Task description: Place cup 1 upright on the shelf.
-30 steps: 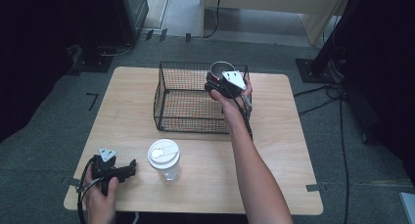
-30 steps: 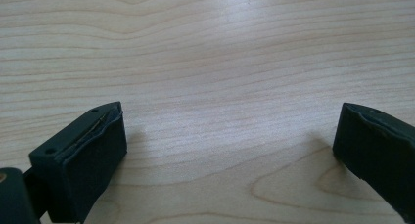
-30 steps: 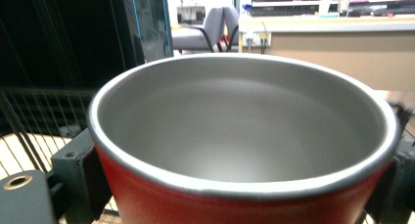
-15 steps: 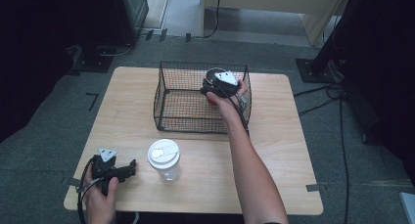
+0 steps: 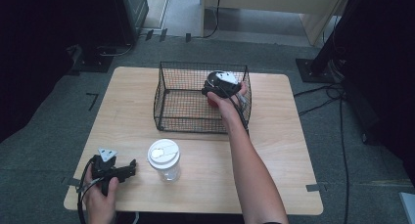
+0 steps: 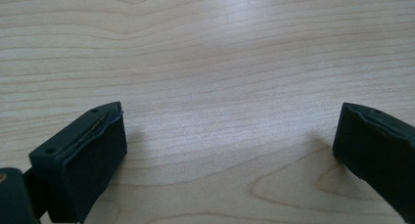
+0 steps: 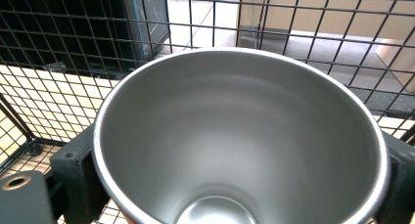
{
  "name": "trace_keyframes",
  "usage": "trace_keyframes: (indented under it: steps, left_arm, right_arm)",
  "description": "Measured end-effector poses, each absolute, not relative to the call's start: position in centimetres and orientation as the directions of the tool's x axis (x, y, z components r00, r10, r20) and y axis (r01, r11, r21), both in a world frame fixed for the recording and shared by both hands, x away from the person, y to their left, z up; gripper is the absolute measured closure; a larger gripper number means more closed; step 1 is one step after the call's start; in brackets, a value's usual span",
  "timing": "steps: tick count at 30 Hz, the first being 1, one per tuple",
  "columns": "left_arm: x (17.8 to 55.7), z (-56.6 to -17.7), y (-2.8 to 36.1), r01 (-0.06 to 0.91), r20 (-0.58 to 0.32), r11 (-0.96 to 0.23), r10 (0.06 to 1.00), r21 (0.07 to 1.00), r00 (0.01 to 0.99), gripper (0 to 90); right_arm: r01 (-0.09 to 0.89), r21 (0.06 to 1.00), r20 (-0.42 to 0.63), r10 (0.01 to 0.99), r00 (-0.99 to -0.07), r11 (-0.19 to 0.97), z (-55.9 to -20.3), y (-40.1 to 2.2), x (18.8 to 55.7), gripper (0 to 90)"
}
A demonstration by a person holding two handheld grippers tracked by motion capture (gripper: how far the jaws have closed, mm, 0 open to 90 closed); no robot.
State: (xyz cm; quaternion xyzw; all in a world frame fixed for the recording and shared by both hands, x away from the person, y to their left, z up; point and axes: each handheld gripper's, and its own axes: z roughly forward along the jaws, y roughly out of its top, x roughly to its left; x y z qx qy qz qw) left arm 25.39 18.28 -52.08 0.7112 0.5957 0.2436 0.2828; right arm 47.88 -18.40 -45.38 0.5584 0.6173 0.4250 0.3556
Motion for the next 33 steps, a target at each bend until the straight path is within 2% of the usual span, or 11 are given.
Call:
trace_keyframes:
  steps: [3, 6, 12, 22, 33]
  left_arm:
    - [25.4, -52.1, 18.3, 0.710, 0.010, -0.132, 0.985, 0.692, 0.173, 0.0]
    - [25.4, -52.1, 18.3, 0.709, 0.010, -0.132, 0.985, 0.692, 0.173, 0.0]
    - [25.4, -52.1, 18.3, 0.710, 0.011, -0.133, 0.985, 0.691, 0.173, 0.0]
    - [25.4, -52.1, 18.2, 0.709, 0.012, -0.141, 0.983, 0.691, 0.184, 0.0]
    - [25.4, -52.1, 18.1, 0.708, 0.011, -0.141, 0.983, 0.692, 0.185, 0.0]
  right_arm:
    - [0.374, 0.927, 0.069, 0.989, -0.128, -0.016, -45.1, -18.3, 47.7, 0.0]
    - [0.361, 0.933, 0.050, 0.988, -0.147, 0.006, -44.9, -18.1, 47.6, 0.0]
    - [0.318, 0.948, 0.035, 0.992, -0.124, 0.007, -44.3, -17.8, 47.2, 0.0]
    - [0.227, 0.972, 0.089, 0.985, -0.150, -0.053, -41.8, -18.2, 46.1, 0.0]
    - [0.154, 0.988, 0.032, 0.980, -0.198, -0.001, -39.4, -18.9, 43.0, 0.0]
